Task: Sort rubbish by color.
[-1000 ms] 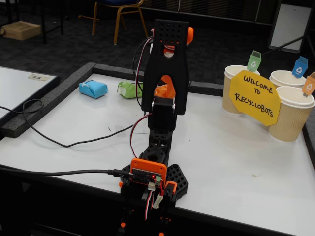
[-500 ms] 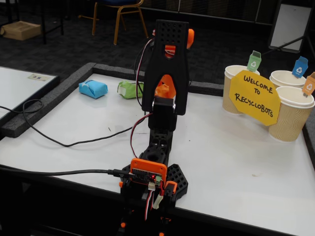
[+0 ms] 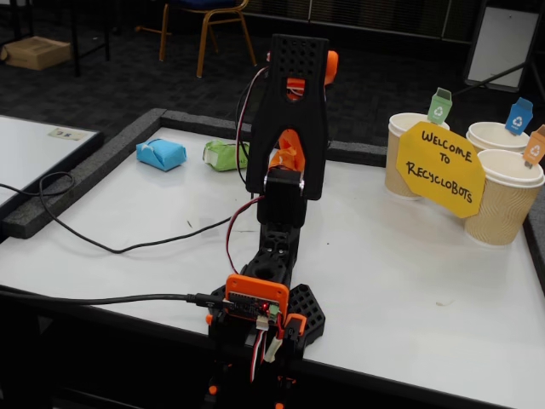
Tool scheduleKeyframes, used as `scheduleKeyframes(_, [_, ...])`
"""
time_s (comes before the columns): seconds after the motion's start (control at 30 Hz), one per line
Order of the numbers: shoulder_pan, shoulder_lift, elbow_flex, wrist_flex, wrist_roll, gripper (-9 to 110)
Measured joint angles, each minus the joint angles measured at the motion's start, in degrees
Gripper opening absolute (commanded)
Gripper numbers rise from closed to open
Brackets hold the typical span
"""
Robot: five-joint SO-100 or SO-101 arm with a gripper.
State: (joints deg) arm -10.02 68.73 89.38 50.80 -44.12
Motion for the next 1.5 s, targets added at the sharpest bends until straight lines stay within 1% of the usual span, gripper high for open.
scheduleKeyframes(0.23, [0.0, 0.2, -1.8, 7.0, 0.0, 0])
scheduleKeyframes(0.43, [0.0, 5.0, -1.7, 12.2, 1.1, 0])
scheduleKeyframes(0.9, [0.0, 37.0, 9.8, 22.5, 6.5, 0])
scheduleKeyframes(1.2, [0.4, 57.0, 21.8, 27.0, 11.3, 0])
scheduleKeyframes(1.33, [4.0, 63.6, 27.3, 27.0, 14.2, 0])
scheduleKeyframes(1.5, [10.8, 67.7, 30.1, 27.0, 17.4, 0])
